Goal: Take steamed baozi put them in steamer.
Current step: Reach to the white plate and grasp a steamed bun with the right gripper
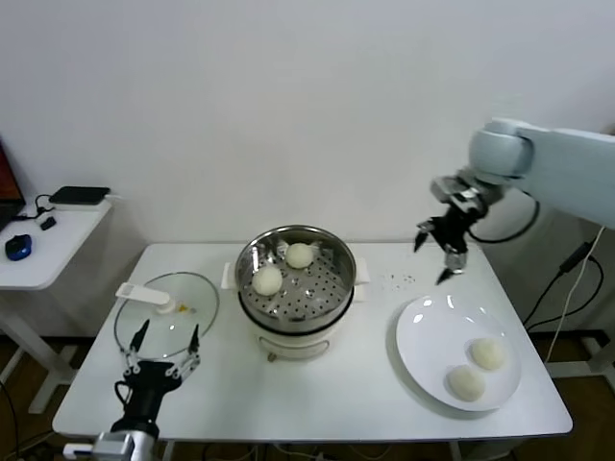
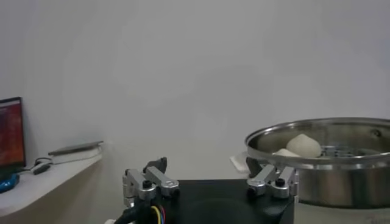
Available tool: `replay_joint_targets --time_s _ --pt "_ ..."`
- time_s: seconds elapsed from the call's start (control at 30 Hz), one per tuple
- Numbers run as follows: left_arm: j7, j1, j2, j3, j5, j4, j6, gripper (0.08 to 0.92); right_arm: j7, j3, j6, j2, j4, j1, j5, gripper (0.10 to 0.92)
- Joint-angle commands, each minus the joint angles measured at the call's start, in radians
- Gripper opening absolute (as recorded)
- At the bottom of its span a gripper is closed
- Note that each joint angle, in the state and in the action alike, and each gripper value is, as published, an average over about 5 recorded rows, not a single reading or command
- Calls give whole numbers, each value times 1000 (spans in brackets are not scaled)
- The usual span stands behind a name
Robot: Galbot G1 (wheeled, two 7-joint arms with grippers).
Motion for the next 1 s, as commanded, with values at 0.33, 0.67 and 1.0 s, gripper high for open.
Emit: replay_joint_targets --time_s 0.33,0.67,1.0 --pt "2 6 -19 10 10 -1 -7 823 52 178 -78 -294 72 -418 -209 823" --pt "1 8 -21 10 7 8 -11 823 64 284 -80 -270 35 -598 -265 823" --pt "1 10 -21 8 6 14 -12 823 83 352 -77 -219 -10 -699 -284 823"
